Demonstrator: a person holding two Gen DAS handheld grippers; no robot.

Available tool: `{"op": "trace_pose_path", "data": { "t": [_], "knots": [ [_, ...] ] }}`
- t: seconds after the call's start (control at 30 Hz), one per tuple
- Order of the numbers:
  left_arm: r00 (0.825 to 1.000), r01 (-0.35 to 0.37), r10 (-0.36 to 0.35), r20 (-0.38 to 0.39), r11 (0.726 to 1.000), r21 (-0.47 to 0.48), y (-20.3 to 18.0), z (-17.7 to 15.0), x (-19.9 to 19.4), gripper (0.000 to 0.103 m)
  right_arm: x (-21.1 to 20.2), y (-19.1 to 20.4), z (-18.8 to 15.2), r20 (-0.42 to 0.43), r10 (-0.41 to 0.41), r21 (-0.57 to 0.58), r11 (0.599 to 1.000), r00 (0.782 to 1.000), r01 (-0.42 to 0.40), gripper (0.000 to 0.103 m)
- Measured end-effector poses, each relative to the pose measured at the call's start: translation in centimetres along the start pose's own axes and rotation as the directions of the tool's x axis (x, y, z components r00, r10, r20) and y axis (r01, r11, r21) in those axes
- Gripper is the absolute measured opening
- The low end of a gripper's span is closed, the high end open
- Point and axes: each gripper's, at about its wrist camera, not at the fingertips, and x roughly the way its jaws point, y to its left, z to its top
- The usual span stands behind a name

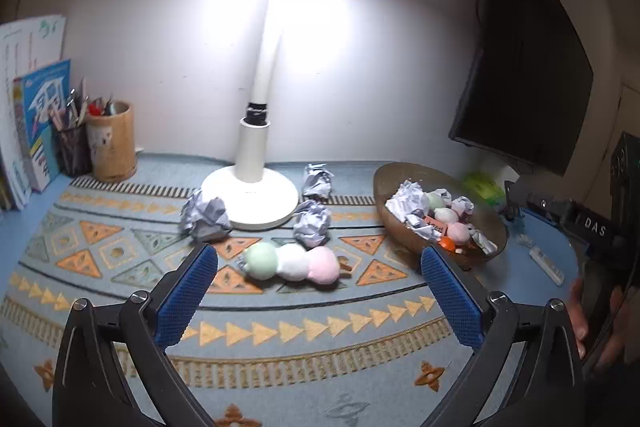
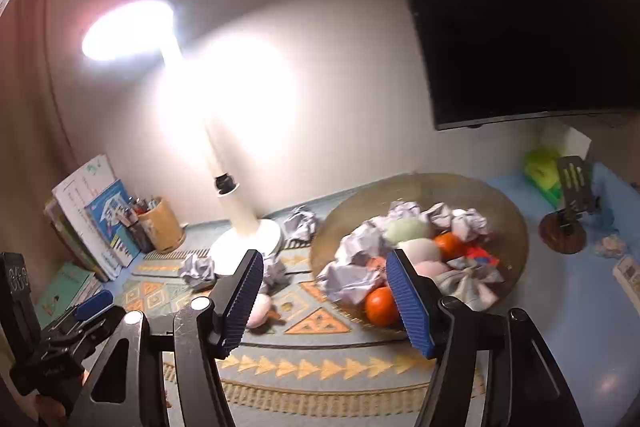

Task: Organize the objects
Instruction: 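Move both grippers back toward the remaining paper balls and egg plush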

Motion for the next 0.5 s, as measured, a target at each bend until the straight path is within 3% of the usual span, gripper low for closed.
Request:
{"op": "trace_pose_path", "data": {
  "t": [0.13, 0.23, 0.27, 0.37, 0.5],
  "knots": [
    [0.987, -0.159, 0.157, -0.034, 0.985, -0.074, 4.9, -3.0, 0.5, 0.102, 4.2, 3.4, -4.9, -0.089, -0.007, -0.069, 0.998, 0.996, 0.001, 0.062],
    [0.966, -0.257, 0.259, 0.007, 0.963, -0.085, 6.9, -5.8, 0.8, 0.102, 6.2, 4.6, -8.0, -0.031, -0.093, -0.182, 0.979, 0.995, 0.086, 0.062],
    [0.962, -0.275, 0.272, -0.034, 0.955, -0.114, 7.7, -6.4, 1.0, 0.102, 7.0, 4.6, -8.2, -0.054, -0.129, -0.196, 0.974, 0.99, 0.116, 0.063],
    [0.969, -0.239, 0.245, 0.016, 0.954, -0.181, 8.5, -7.5, 0.9, 0.102, 7.5, 3.5, -8.1, -0.074, -0.092, -0.139, 0.987, 0.993, 0.081, 0.065],
    [0.973, -0.231, 0.226, -0.046, 0.952, -0.201, 8.9, -8.9, 2.9, 0.102, 9.1, 3.2, -8.7, -0.166, -0.125, -0.156, 0.983, 0.978, 0.099, 0.07]
  ]
}}
